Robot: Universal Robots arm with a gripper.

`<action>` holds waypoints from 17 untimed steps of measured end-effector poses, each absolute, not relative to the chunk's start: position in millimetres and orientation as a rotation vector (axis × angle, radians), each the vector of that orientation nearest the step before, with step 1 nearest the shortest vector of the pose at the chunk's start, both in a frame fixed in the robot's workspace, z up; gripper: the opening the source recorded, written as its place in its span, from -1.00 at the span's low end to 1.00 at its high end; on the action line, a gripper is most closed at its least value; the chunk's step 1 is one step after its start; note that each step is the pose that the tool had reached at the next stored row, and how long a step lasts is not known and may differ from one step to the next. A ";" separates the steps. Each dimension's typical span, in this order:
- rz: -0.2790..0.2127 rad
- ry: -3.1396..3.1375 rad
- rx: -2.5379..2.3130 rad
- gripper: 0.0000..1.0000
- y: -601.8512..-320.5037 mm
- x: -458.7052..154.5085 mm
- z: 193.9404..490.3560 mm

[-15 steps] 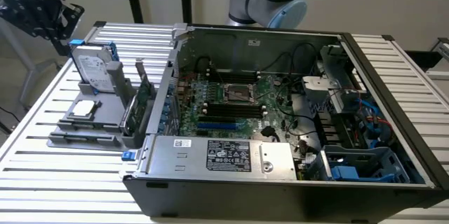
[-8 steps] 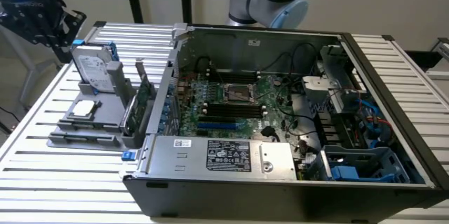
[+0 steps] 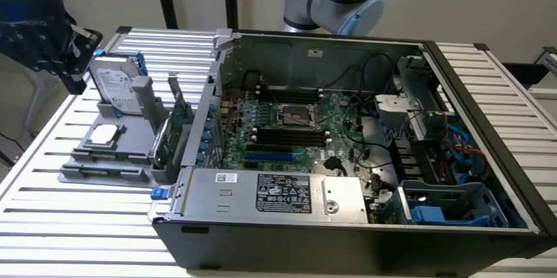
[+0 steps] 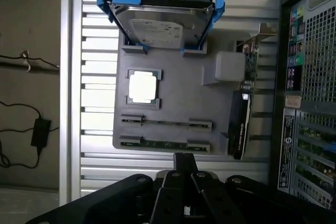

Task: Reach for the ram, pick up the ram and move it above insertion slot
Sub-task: 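Reach for the ram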

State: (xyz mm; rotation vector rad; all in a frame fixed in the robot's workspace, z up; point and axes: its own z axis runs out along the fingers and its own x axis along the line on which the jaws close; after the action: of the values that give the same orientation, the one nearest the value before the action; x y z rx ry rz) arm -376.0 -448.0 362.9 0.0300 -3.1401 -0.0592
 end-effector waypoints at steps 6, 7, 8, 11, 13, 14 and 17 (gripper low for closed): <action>-0.056 -3.140 0.030 -0.79 -459.0 -374.4 353.8; -0.055 -3.140 0.030 -0.79 -459.3 -374.5 352.7; -0.055 -3.140 0.030 -0.79 -459.4 -374.5 352.6; -0.054 -3.140 0.030 -0.79 -459.5 -374.4 352.6; -0.054 -3.140 0.030 -0.79 -459.5 -374.4 352.6; -0.055 -3.140 0.030 -0.79 -459.5 -374.4 352.6; -0.055 -3.140 0.030 -0.79 -459.5 -374.4 352.6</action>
State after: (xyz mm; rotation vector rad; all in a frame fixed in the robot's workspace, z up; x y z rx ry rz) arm -374.4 -459.5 352.6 0.0300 -3.1401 -0.0545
